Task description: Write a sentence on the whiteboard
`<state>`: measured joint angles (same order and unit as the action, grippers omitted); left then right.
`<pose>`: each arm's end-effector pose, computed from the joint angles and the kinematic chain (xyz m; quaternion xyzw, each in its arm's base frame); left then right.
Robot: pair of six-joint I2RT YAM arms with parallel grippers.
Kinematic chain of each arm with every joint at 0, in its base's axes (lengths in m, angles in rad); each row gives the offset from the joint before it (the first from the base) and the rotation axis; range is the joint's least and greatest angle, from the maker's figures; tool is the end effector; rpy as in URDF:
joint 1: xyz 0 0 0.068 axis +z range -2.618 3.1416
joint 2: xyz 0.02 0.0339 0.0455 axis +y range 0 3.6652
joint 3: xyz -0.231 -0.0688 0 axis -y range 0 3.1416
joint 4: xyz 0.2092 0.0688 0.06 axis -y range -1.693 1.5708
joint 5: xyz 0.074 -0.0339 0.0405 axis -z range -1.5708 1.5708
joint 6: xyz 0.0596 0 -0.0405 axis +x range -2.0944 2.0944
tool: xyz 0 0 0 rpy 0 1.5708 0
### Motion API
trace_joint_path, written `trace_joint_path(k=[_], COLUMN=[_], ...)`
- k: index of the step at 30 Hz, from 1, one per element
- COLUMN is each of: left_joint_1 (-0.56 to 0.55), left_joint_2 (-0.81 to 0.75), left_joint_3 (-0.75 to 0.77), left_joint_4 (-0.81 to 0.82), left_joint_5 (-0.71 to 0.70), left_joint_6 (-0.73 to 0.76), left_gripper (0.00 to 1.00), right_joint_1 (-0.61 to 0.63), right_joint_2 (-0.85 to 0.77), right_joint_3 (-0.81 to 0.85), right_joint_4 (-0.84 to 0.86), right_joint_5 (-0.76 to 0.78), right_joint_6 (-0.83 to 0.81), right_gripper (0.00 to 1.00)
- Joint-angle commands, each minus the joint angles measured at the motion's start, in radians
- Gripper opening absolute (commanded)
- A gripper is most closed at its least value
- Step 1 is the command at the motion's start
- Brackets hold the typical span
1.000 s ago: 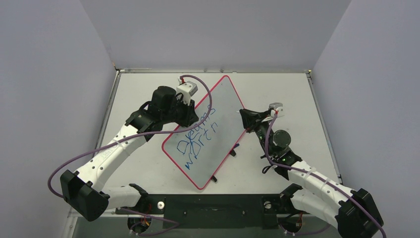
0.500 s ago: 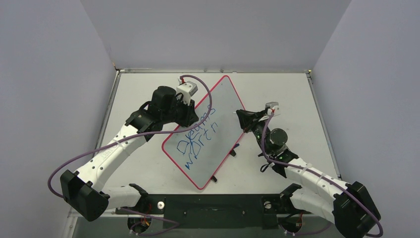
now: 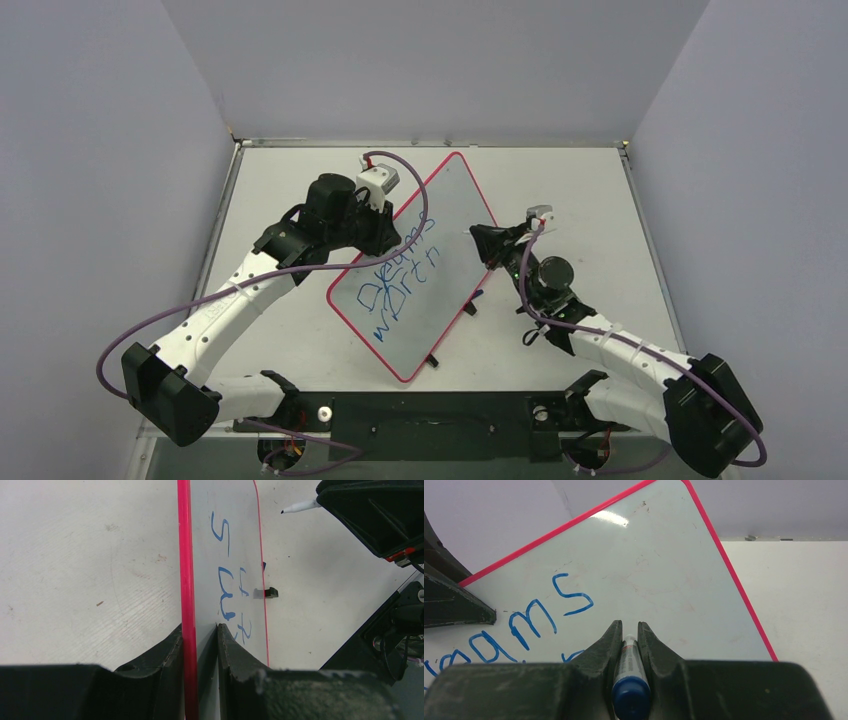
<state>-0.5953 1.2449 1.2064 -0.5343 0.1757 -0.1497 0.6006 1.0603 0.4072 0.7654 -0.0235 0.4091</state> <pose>0.2168 -0.1594 0.3123 0.2342 0.8438 -0.2452 0.4160 0.1993 0.1382 0.2505 -0.0724 0.6624 0.3675 0.6488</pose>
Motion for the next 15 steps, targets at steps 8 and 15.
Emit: trace_joint_path(k=[8, 15], left_joint_1=[0.005, 0.005], left_joint_2=[-0.037, -0.041], left_joint_3=[0.009, 0.009], left_joint_4=[0.103, 0.103], left_joint_5=[-0.081, -0.082], left_joint_6=[0.096, 0.095], left_gripper=[0.00, 0.00], right_joint_1=[0.006, 0.209], right_joint_2=[0.032, -0.016], right_joint_3=[0.060, -0.007], right_joint_4=[0.055, 0.059], right_joint_5=[-0.035, 0.005], right_joint_6=[-0.001, -0.051], right_gripper=[0.00, 0.00])
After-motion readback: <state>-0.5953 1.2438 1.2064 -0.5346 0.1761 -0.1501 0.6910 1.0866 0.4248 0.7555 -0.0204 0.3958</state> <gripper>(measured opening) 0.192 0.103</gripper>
